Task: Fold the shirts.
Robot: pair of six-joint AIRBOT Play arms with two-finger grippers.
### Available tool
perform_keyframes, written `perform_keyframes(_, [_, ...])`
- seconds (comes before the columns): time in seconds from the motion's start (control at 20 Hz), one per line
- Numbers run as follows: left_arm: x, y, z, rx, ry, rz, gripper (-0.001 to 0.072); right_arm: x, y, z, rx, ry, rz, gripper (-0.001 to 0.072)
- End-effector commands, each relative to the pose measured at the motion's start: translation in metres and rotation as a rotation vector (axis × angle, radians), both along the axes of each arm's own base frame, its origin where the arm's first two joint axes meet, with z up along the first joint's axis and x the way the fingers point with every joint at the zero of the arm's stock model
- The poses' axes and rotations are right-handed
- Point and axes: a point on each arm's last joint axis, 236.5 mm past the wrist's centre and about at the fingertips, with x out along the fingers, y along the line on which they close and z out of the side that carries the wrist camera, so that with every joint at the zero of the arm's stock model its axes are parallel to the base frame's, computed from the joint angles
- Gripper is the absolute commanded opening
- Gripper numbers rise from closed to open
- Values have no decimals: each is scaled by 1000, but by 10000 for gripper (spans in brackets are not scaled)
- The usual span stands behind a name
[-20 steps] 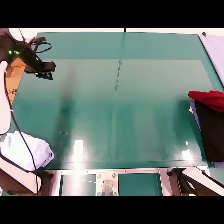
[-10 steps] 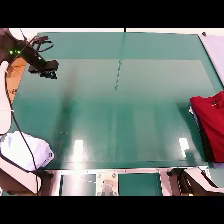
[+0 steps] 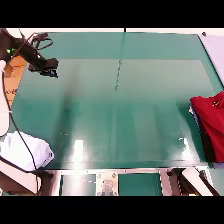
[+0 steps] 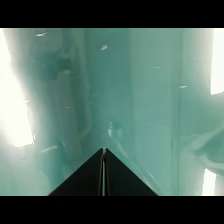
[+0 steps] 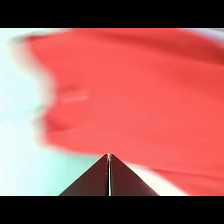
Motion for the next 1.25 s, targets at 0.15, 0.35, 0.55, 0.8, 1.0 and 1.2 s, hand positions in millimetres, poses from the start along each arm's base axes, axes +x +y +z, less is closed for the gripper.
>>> perform_keyframes(0.15, [-46,-13,22,-49,-1,-8,22,99,185,-12,-66,-13,615,19])
perform_keyframes(0.35, [-131,-15,-15,-56,67,34,22,64,289,-87,-42,162,944,19])
perform_keyframes(0.55, [-200,-15,-60,-51,116,54,21,32,342,-129,-51,236,1130,19])
perform_keyframes(0.8, [-213,-12,-73,-35,141,50,22,23,359,-139,-69,267,1227,20])
perform_keyframes(1.0, [-211,-12,-73,-36,135,52,22,23,359,-139,-68,267,1226,20])
perform_keyframes(1.2, [-210,-13,-73,-39,131,54,22,23,359,-139,-68,267,1225,20])
